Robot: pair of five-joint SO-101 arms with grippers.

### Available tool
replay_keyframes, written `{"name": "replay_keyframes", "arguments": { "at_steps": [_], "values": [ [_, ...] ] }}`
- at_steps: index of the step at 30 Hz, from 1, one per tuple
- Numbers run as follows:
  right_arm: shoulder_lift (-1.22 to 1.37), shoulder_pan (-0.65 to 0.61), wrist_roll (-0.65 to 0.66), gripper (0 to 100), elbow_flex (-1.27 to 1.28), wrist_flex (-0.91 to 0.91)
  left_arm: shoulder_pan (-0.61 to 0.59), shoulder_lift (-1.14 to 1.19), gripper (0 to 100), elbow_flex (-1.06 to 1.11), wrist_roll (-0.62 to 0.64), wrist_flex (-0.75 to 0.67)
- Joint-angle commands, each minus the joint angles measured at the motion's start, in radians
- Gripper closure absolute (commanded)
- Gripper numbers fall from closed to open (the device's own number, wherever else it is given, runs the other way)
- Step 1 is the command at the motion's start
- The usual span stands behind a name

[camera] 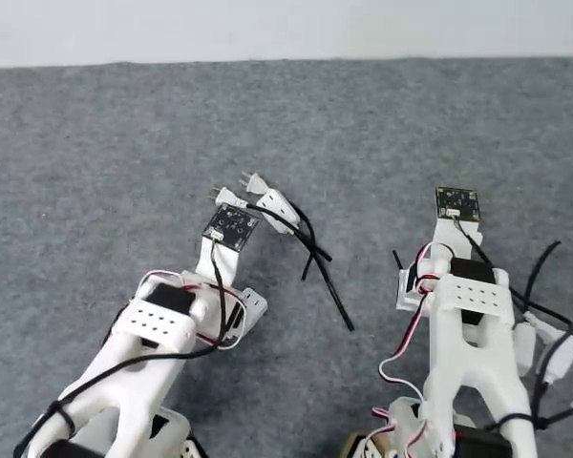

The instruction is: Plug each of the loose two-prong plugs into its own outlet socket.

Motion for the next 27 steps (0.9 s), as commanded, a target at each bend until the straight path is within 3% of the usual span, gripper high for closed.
{"name": "replay_keyframes", "arguments": {
  "at_steps": [1, 8, 19, 22, 27],
  "values": [
    [-0.035, -0.008, 0.015, 96.9, -0.006, -0.018, -0.069, 0.003, 87, -0.084, -0.009, -0.005],
    [-0.035, -0.008, 0.015, 96.9, -0.006, -0.021, -0.115, 0.003, 74, -0.119, -0.097, -0.003],
    [-0.035, -0.008, 0.015, 96.9, -0.006, -0.021, -0.114, -0.103, 74, -0.119, -0.141, 0.110],
    [-0.035, -0.008, 0.015, 96.9, -0.006, -0.021, -0.083, -0.221, 74, -0.062, -0.212, 0.175],
    [-0.035, -0.008, 0.015, 96.9, -0.006, -0.021, 0.035, -0.331, 74, 0.090, -0.216, 0.173]
  ]
}}
